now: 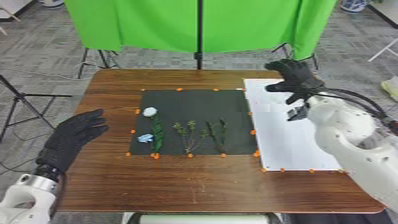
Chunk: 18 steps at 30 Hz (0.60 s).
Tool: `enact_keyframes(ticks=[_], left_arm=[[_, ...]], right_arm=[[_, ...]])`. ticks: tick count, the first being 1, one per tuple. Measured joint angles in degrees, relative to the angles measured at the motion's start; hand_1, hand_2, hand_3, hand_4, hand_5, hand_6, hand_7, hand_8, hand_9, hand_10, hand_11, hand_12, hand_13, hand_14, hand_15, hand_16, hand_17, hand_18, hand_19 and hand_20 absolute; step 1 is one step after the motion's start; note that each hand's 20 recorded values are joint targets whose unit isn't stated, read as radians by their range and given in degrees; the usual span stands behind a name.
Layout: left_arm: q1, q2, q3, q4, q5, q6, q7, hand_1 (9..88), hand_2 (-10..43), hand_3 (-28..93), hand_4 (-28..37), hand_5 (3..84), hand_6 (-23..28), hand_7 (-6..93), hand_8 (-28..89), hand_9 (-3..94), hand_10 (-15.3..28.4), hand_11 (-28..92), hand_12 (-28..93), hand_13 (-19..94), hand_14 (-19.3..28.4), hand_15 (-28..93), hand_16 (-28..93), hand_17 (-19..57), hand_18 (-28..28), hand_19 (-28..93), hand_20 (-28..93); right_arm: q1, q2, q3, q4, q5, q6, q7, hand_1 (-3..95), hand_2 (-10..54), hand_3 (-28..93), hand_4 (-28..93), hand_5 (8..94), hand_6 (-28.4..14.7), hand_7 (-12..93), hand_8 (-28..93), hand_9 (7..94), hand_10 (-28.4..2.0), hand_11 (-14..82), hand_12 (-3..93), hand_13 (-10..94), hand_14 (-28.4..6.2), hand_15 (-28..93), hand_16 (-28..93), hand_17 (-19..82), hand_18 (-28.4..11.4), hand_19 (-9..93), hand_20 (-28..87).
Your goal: Arrange flowers
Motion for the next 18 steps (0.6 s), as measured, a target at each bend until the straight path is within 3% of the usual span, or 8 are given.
enact_keyframes(ticks=[4,9,18], left_arm=[[0.07,-0.18,0.06,0.03,-0.01,-0.01,-0.07,27.5,4.6,73,-27.7,39.9,6.1,24.5,-12,35.9,15.0,30,14,28,17.5,49,-6,-7.8,24.1,59,-2],[0.05,-0.38,0.25,0.08,0.00,-0.08,-0.28,27.5,4.6,73,-27.7,39.9,6.1,24.5,-12,35.9,15.1,30,14,28,17.6,49,-7,-7.8,24.1,59,-2],[0.03,-0.38,0.47,0.11,0.01,-0.10,-0.56,27.4,4.8,73,-27.8,39.9,6.0,24.7,-12,36.2,15.2,30,14,28,17.6,49,-6,-7.8,24.1,59,-2]], right_arm=[[-9.50,5.45,9.72,-1.35,-0.17,-0.13,1.50,20.4,-7.1,88,-28,31.1,-3.8,30,-18,31.9,-9.7,24.5,21.2,31,-8.3,29,19,13,-17.9,52,21],[-18.83,7.30,19.01,-1.87,-0.24,-0.11,2.64,20.2,-6.0,88,-28,33.9,-2.8,31,-19,35.7,-9.6,26.4,19.3,35,-7.7,33,18,13,-18.1,53,22],[-28.62,8.53,22.41,-0.87,0.39,-0.60,3.45,21.8,-7.4,90,-28,36.7,-2.2,33,-21,38.2,-9.5,30.8,19.1,38,-6.8,37,16,14,-18.2,54,22]])
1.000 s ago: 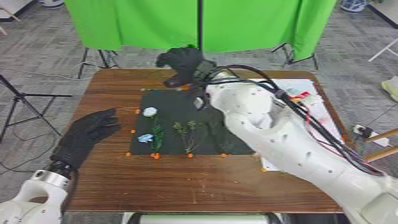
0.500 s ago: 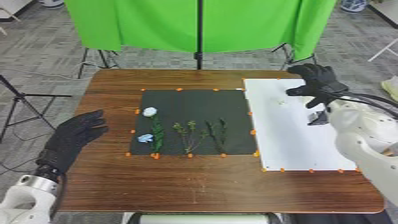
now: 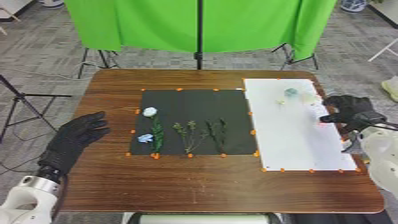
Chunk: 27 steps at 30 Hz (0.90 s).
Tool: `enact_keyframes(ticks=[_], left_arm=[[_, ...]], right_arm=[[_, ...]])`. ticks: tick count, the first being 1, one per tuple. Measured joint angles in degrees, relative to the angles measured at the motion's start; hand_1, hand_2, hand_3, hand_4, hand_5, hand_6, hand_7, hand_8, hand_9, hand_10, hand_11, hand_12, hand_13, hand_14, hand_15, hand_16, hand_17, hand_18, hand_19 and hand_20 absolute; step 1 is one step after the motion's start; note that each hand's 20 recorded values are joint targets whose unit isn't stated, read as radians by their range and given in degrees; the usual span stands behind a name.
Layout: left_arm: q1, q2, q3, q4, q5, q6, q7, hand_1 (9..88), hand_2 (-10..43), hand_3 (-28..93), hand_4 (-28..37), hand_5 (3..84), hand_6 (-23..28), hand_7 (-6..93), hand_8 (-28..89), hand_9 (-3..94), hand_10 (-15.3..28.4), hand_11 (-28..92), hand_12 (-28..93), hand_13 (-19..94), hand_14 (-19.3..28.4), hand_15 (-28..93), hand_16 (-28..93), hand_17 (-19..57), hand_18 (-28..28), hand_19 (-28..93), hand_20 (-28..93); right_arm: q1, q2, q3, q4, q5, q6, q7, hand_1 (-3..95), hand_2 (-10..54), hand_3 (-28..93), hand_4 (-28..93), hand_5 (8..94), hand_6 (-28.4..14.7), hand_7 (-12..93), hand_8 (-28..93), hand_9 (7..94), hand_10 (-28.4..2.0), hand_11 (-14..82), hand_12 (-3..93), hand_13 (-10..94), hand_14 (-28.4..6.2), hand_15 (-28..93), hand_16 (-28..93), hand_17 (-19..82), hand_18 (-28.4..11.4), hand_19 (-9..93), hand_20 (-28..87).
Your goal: Arrange flowers
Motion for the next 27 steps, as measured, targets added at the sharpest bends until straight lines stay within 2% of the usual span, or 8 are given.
enact_keyframes(ticks=[4,10,13,14,16,18,22,27], left_arm=[[0.01,0.05,0.18,0.02,-0.03,0.01,-0.07,27.4,4.8,73,-27.8,39.9,6.1,24.7,-12,36.2,15.1,30,14,28,17.6,49,-7,-7.9,24.1,59,-2],[0.00,0.11,0.43,0.03,-0.08,0.04,-0.24,27.3,4.9,73,-27.8,40.0,6.1,24.6,-12,36.2,15.2,30,14,28,17.6,49,-7,-7.9,24.1,59,-2],[-0.20,0.17,0.70,0.11,-0.09,0.04,-0.53,27.2,5.0,73,-27.8,40.0,6.2,24.5,-12,36.2,15.3,30,14,28,17.6,49,-7,-7.9,24.1,59,-2],[-0.31,0.18,0.79,0.14,-0.09,0.04,-0.64,27.2,5.0,73,-27.8,40.0,6.2,24.4,-12,36.2,15.2,30,14,28,17.6,49,-7,-7.9,24.1,59,-2],[-0.52,0.19,0.94,0.19,-0.09,0.04,-0.82,27.2,5.0,73,-27.8,40.0,6.2,24.3,-12,36.3,15.1,30,14,28,17.6,49,-7,-7.9,24.1,59,-2],[-0.64,0.19,0.97,0.20,-0.09,0.04,-0.92,27.2,5.0,73,-27.8,40.0,6.2,24.4,-12,36.2,15.2,30,14,28,17.6,49,-7,-7.9,24.1,59,-2],[-0.60,0.18,0.93,0.20,-0.09,0.05,-1.01,27.3,5.0,73,-27.9,40.1,6.2,24.6,-12,36.3,15.2,30,14,28,17.6,49,-7,-7.9,24.1,59,-2],[-0.16,0.06,0.45,0.08,-0.08,0.06,-1.02,27.3,5.1,73,-27.8,40.0,6.1,24.8,-12,36.3,15.1,30,14,28,17.6,49,-7,-7.9,24.1,59,-2]], right_arm=[[-0.98,-0.01,-0.55,1.22,-0.05,-0.81,-0.09,24.3,-8.7,90,-28,36.8,-2.2,34,-21,38.1,-9.4,31.1,18.6,40,-6.4,38,15,17,-16.1,59,24],[2.88,0.12,-6.60,4.66,-0.61,-0.74,-0.25,27.3,-8.9,89,-28,36.7,-2.6,34,-22,38.3,-9.5,33.2,18.0,52,-5.8,44,14,23,-15.1,70,30],[6.09,0.12,-9.88,6.39,-0.48,-0.34,-0.55,35.8,-8.0,87,-28,46.0,-0.9,40,-24,49.0,-9.0,44.1,20.7,64,-2.4,47,21,29,-14.9,75,34],[7.10,0.12,-10.63,6.81,-0.36,-0.05,-0.62,38.2,-7.6,85,-28,47.8,-0.7,41,-22,52.3,-8.3,41.4,24.1,66,-1.6,45,23,30,-15.0,75,34],[8.83,0.18,-12.40,7.74,-0.31,1.54,-0.80,49.5,-5.7,81,-28,58.0,-0.3,53,-15,68.8,-6.2,32.9,36.2,77,0.8,42,32,36,-15.0,79,37],[9.76,0.21,-14.00,8.56,-0.30,5.15,-1.14,52.7,-7.3,81,-28,64.7,-0.4,55,-13,78.0,-5.5,29.2,41.5,83,0.8,43,33,40,-15.1,82,38],[9.49,0.17,-14.72,8.96,-0.19,11.89,-2.75,52.4,-9.2,84,-28,67.6,-0.3,55,-14,81.3,-5.5,28.4,42.9,85,0.7,43,34,41,-15.7,83,40],[9.24,-0.14,-14.39,8.30,0.09,12.17,-5.21,52.1,-9.5,85,-28,68.8,-0.5,55,-15,82.5,-6.0,27.6,43.2,86,0.6,43,35,41,-15.8,83,40]])
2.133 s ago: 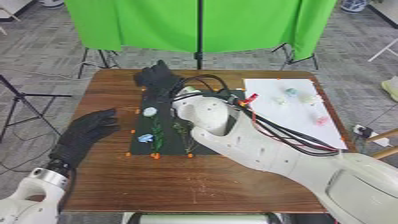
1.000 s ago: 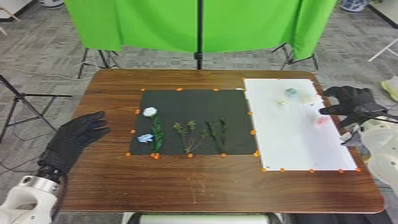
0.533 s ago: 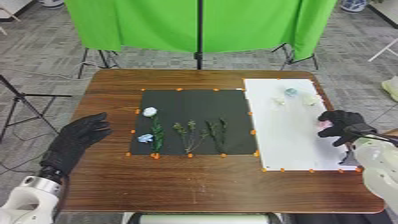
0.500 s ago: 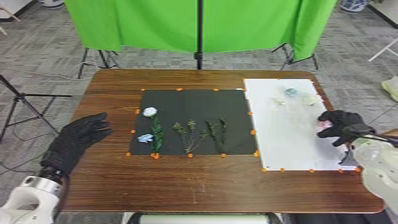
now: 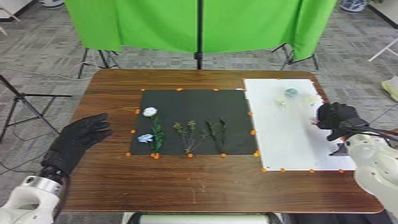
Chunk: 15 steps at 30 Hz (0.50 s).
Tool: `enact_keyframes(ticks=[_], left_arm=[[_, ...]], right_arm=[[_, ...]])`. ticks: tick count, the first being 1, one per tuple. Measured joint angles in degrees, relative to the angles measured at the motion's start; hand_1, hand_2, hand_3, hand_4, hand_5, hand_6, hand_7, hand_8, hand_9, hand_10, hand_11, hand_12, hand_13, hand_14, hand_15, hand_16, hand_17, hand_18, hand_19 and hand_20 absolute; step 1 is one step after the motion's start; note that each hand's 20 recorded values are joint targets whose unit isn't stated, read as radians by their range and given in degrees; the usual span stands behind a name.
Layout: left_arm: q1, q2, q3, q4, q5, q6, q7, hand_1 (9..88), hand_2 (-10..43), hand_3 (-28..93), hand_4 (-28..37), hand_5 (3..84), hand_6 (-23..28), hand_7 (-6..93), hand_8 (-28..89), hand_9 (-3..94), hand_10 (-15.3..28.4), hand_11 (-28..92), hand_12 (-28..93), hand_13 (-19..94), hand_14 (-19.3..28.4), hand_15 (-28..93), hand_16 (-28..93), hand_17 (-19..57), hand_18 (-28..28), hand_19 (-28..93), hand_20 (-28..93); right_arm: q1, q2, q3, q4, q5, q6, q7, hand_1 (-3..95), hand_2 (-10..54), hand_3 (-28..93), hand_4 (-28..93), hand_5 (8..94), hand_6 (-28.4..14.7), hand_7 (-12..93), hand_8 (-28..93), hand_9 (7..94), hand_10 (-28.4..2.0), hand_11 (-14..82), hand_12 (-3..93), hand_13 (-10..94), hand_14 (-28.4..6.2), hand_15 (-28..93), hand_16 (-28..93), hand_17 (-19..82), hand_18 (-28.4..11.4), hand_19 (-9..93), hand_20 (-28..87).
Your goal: Arrange flowers
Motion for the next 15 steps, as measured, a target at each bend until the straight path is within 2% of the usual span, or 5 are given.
enact_keyframes(ticks=[4,8,15], left_arm=[[0.16,-0.03,-0.23,-0.01,0.04,-0.02,-0.01,27.3,5.1,73,-27.9,40.0,6.1,24.7,-12,36.3,15.2,30,14,28,17.6,49,-7,-7.9,24.1,59,-2],[-0.10,-0.06,-0.24,0.03,0.04,-0.01,-0.31,27.3,5.2,73,-27.8,39.9,6.1,24.6,-12,36.3,15.1,30,14,28,17.6,49,-7,-7.9,24.1,59,-2],[-0.89,-0.17,-0.28,0.14,0.04,0.00,-1.05,27.3,5.2,73,-27.9,39.9,6.0,24.7,-12,36.2,15.2,30,14,28,17.6,49,-7,-7.9,24.1,59,-2]], right_arm=[[2.13,-0.55,-2.35,-1.62,0.03,0.29,-1.17,52.0,-9.5,85,-28,69.1,-0.5,55,-15,82.9,-5.8,27.2,43.3,86,0.5,43,36,41,-15.9,83,41],[9.50,-1.97,-10.73,-2.90,-0.05,1.96,-4.03,51.9,-9.5,85,-28,69.0,-0.5,55,-15,82.8,-5.8,26.9,43.7,86,0.5,43,36,41,-15.9,83,41],[25.39,-10.79,-25.54,-1.87,-2.37,1.86,-12.93,51.2,-9.5,86,-28,68.9,-0.2,55,-15,83.0,-5.7,26.2,44.0,85,0.4,43,36,41,-15.8,83,41]])
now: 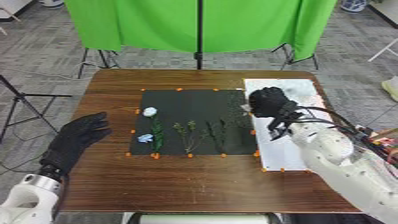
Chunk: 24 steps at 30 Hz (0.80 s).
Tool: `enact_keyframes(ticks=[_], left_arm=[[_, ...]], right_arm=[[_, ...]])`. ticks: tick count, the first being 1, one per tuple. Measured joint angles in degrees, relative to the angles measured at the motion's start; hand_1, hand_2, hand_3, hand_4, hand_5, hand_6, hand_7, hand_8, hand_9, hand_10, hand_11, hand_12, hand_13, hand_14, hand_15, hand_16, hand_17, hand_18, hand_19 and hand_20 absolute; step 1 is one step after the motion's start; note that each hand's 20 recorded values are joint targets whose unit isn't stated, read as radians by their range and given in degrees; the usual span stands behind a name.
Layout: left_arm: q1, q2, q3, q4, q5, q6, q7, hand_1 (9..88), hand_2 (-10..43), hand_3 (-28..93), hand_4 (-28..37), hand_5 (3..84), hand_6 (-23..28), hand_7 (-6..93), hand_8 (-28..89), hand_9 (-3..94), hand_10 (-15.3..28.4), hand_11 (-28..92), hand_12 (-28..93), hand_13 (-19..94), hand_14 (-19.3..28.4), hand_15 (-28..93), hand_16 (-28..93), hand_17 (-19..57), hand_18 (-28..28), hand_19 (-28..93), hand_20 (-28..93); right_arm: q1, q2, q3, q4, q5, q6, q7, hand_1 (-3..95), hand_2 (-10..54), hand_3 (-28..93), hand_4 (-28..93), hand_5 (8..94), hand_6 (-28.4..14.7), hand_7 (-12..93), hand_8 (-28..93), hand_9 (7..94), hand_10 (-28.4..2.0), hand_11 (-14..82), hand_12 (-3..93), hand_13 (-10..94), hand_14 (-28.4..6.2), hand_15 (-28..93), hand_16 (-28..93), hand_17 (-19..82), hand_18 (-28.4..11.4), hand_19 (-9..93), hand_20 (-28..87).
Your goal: Arrange flowers
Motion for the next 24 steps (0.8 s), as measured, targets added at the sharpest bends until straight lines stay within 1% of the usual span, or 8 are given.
enact_keyframes(ticks=[5,8,11,16,21,24], left_arm=[[-0.13,0.00,0.08,0.01,-0.01,0.03,-0.06,27.2,5.2,73,-27.8,39.9,6.0,24.8,-12,36.2,15.2,30,14,28,17.6,49,-7,-7.9,24.1,59,-2],[-0.33,0.00,0.21,0.09,-0.01,0.03,-0.08,27.3,5.2,73,-27.9,39.9,6.1,24.8,-12,36.2,15.2,30,14,28,17.6,49,-7,-7.9,24.1,59,-2],[-0.34,0.00,0.25,0.09,-0.01,0.03,-0.07,27.2,5.2,73,-27.9,40.0,6.1,24.9,-12,36.2,15.2,30,14,28,17.6,49,-7,-7.9,24.0,59,-2],[0.04,0.00,0.25,0.05,-0.01,0.04,0.12,27.2,5.3,73,-27.9,40.0,6.1,24.8,-12,36.2,15.2,30,14,28,17.6,49,-7,-7.9,24.1,59,-2],[0.28,0.00,0.26,0.03,0.00,-0.02,0.23,27.2,5.3,73,-27.9,40.1,6.2,24.6,-12,36.2,15.3,30,14,28,17.7,49,-7,-7.9,24.1,59,-2],[0.51,0.00,0.25,-0.02,0.00,-0.01,0.34,27.2,5.3,73,-27.9,40.1,6.2,24.6,-12,36.3,15.3,30,14,28,17.7,49,-7,-7.9,24.1,59,-2]], right_arm=[[9.95,-8.51,-9.16,3.39,-0.26,-3.06,-1.75,50.7,-9.5,86,-28,68.4,0.2,55,-14,82.8,-5.5,25.9,44.2,84,0.6,43,37,40,-15.7,83,41],[13.46,-12.95,-11.49,4.05,-2.09,-5.49,-2.10,50.6,-9.5,86,-28,68.1,0.3,56,-14,82.7,-5.4,25.8,44.3,84,0.5,44,36,40,-15.6,83,41],[16.06,-16.32,-13.26,4.19,-2.78,-6.76,-2.26,50.3,-9.5,85,-28,67.9,0.3,56,-14,82.7,-5.4,25.7,44.4,84,0.3,44,36,40,-15.6,83,41],[19.14,-19.77,-16.23,5.30,-2.94,-8.29,-2.27,50.1,-9.5,85,-28,67.4,0.5,56,-14,82.5,-5.5,25.6,44.6,83,0.5,44,36,39,-15.5,83,41],[20.17,-21.71,-17.93,8.80,-3.76,-11.06,-1.64,49.9,-9.5,85,-28,67.1,0.6,57,-14,82.3,-5.5,25.7,44.6,83,0.4,45,36,39,-15.5,83,41],[20.18,-22.14,-18.69,10.72,-4.14,-11.79,-1.08,49.8,-9.5,85,-28,67.0,0.7,57,-14,82.1,-5.3,25.7,44.5,82,0.5,45,36,39,-15.4,82,41]])
